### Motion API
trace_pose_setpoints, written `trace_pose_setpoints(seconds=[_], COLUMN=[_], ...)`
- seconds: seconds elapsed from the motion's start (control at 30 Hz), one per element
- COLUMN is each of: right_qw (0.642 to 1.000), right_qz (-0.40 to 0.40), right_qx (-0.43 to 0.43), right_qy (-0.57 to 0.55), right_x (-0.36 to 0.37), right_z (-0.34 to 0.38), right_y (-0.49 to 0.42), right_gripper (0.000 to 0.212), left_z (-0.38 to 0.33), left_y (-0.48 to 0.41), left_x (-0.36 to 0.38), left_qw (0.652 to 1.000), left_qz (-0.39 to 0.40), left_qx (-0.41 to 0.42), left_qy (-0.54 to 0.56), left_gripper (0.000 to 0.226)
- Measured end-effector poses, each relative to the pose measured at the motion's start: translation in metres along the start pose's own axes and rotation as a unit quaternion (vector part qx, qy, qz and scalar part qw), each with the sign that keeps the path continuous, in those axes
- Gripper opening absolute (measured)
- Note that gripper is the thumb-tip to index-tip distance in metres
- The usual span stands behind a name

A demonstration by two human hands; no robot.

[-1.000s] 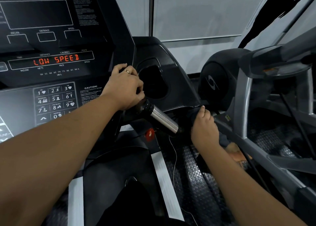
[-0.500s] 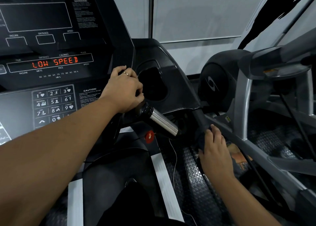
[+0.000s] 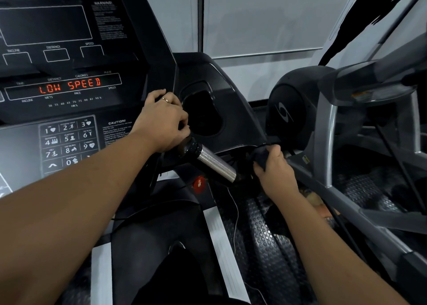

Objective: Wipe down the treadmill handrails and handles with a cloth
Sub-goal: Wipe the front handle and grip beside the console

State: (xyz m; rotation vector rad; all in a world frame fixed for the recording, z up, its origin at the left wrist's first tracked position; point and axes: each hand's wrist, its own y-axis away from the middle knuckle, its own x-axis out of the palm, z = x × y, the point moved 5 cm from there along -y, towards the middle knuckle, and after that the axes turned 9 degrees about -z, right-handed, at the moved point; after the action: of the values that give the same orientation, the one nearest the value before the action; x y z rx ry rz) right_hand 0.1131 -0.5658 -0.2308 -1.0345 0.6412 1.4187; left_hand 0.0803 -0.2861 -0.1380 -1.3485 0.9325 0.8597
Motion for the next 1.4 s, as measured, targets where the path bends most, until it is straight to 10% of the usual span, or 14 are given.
trace_pose_setpoints(seconds=[0.2,0.37,0.47,0.63,0.9,1.03,1.1,1.3,1.4], right_qw=[0.981,0.892,0.755,0.676,0.890,0.986,0.999,0.999,0.995], right_qz=[-0.059,-0.178,-0.073,0.069,-0.226,-0.104,-0.025,0.031,0.067], right_qx=[0.121,0.208,0.362,0.458,0.097,0.019,-0.005,-0.005,0.002], right_qy=[-0.141,-0.360,-0.543,-0.573,-0.384,-0.132,-0.044,0.034,0.073], right_x=[-0.026,-0.053,-0.019,0.017,-0.096,-0.048,-0.016,-0.001,-0.004], right_z=[-0.020,-0.019,-0.019,-0.010,0.009,-0.009,-0.016,-0.031,-0.041], right_y=[0.039,0.088,0.127,0.159,0.068,0.030,0.026,0.042,0.065], right_gripper=[0.004,0.020,0.030,0.046,0.015,0.036,0.047,0.064,0.071], left_z=[-0.001,-0.002,-0.003,-0.003,0.009,0.019,0.009,-0.080,-0.148], left_y=[0.000,-0.001,-0.001,0.000,0.003,0.010,0.015,0.048,0.070], left_x=[0.000,-0.001,-0.002,-0.003,-0.015,-0.022,-0.034,-0.103,-0.084], left_qw=[1.000,1.000,1.000,1.000,0.967,0.830,0.788,0.806,0.770], left_qz=[-0.002,-0.008,-0.012,-0.016,-0.128,-0.190,-0.212,-0.263,-0.118], left_qx=[0.005,0.007,0.004,0.013,-0.055,-0.242,-0.273,-0.179,-0.179], left_qy=[-0.003,0.000,0.006,0.011,0.212,0.464,0.509,0.499,0.601], left_gripper=[0.022,0.021,0.021,0.021,0.033,0.016,0.016,0.021,0.020])
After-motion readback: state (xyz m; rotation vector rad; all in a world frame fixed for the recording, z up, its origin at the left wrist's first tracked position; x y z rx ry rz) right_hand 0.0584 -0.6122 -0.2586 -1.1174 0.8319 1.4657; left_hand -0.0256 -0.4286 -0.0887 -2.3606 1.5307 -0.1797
